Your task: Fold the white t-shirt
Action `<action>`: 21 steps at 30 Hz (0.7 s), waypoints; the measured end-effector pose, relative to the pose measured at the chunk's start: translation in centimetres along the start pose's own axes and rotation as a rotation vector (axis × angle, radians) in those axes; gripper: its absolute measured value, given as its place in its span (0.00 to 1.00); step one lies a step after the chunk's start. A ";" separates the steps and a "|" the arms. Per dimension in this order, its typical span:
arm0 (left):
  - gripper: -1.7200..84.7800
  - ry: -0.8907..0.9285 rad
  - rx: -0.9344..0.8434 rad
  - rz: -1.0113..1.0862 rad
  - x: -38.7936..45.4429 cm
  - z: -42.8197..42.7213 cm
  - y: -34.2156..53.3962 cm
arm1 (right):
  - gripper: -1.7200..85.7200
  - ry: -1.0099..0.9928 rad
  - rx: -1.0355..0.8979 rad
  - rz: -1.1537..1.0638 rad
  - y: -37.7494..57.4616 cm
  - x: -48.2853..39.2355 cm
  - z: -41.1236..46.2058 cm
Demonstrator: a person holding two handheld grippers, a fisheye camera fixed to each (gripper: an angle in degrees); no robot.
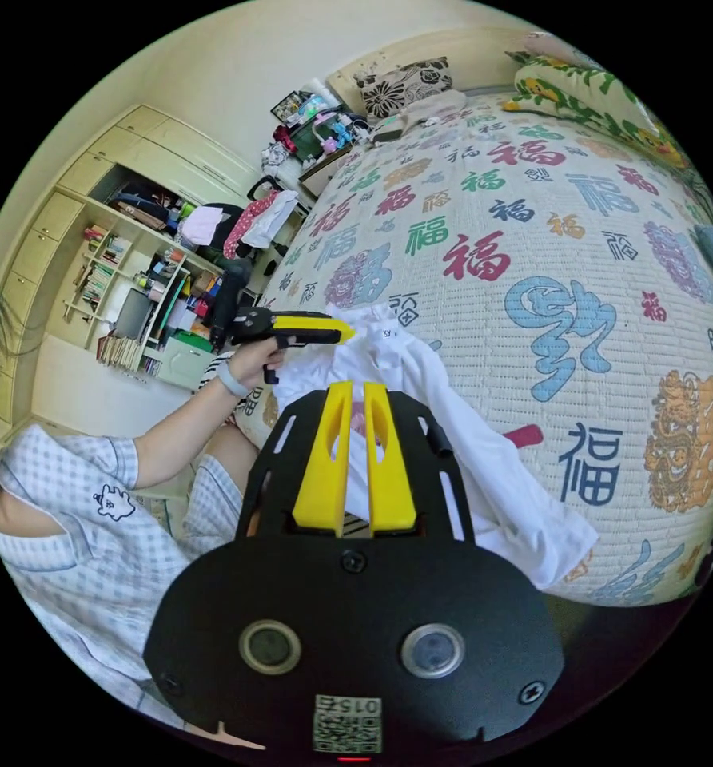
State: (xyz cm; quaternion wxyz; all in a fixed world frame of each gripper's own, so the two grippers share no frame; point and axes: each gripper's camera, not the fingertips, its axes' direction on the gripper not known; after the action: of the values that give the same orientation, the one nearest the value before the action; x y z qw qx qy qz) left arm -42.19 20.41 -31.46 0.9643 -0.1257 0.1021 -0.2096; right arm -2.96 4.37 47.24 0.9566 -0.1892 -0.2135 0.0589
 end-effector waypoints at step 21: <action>0.01 -0.045 0.185 -0.282 10.4 -16.5 18.4 | 0.14 0.046 -0.373 -0.529 -9.3 -13.4 15.9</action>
State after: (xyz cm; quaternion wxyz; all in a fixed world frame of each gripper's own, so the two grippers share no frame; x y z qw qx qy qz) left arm -30.09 28.81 -53.82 0.9347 -0.0540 0.0419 -0.3487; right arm -21.63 -1.41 58.99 0.8922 -0.3004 -0.2408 -0.2363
